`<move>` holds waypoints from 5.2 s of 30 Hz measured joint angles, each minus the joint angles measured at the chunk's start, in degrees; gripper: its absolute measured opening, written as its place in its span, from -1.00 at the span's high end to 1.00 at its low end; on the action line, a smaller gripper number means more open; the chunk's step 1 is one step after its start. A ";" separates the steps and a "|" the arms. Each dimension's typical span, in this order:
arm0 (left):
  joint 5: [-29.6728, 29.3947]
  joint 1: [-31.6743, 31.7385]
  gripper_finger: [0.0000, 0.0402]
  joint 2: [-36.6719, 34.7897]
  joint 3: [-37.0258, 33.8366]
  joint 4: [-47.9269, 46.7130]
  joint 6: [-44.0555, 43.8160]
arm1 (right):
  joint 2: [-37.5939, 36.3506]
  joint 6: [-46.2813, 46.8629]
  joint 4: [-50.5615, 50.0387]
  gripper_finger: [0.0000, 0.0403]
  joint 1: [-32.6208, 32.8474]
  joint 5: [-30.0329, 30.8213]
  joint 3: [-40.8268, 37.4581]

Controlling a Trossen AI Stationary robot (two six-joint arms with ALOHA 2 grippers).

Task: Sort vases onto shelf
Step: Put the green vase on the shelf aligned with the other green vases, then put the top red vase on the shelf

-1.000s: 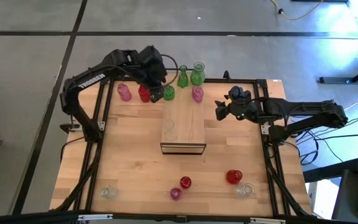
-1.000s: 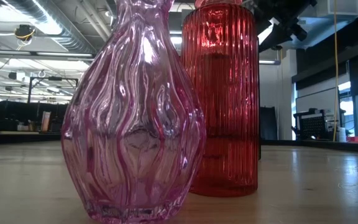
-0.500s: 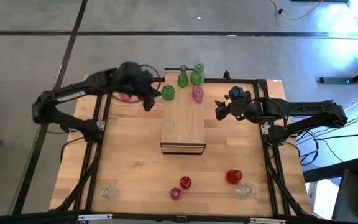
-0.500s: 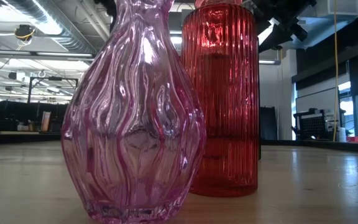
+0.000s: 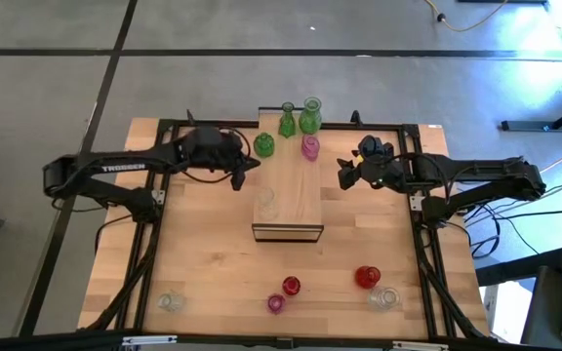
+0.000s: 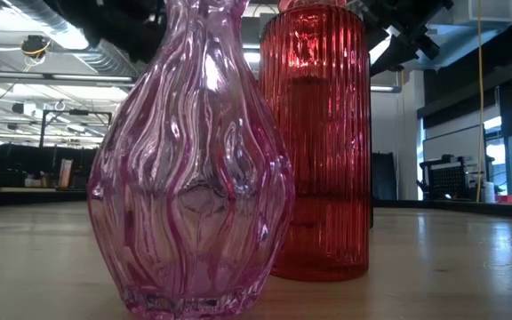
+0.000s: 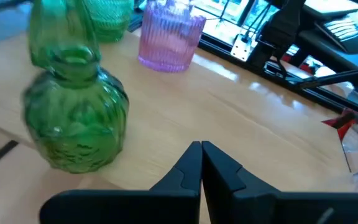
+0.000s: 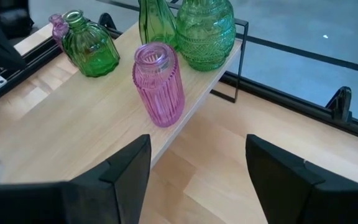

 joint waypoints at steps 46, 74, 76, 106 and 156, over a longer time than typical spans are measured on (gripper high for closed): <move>11.45 11.33 1.00 8.81 -7.20 21.40 0.64 | -0.04 1.75 0.04 -0.20 -0.04 -0.57 0.00; 13.50 14.80 1.00 14.03 -6.62 28.44 -1.23 | -0.04 1.77 0.09 -0.20 -0.04 -0.58 0.00; 13.35 14.84 1.00 14.96 -5.53 28.55 -1.23 | -0.04 1.79 0.09 -0.20 -0.04 -0.59 0.00; 12.49 18.56 1.00 19.83 -0.27 26.18 -0.90 | -0.04 1.86 -0.02 -0.20 -0.04 -2.54 0.00; 7.19 1.94 1.00 -27.63 -0.36 -23.08 -5.68 | -8.10 -7.73 -7.63 -0.20 0.02 -18.43 0.01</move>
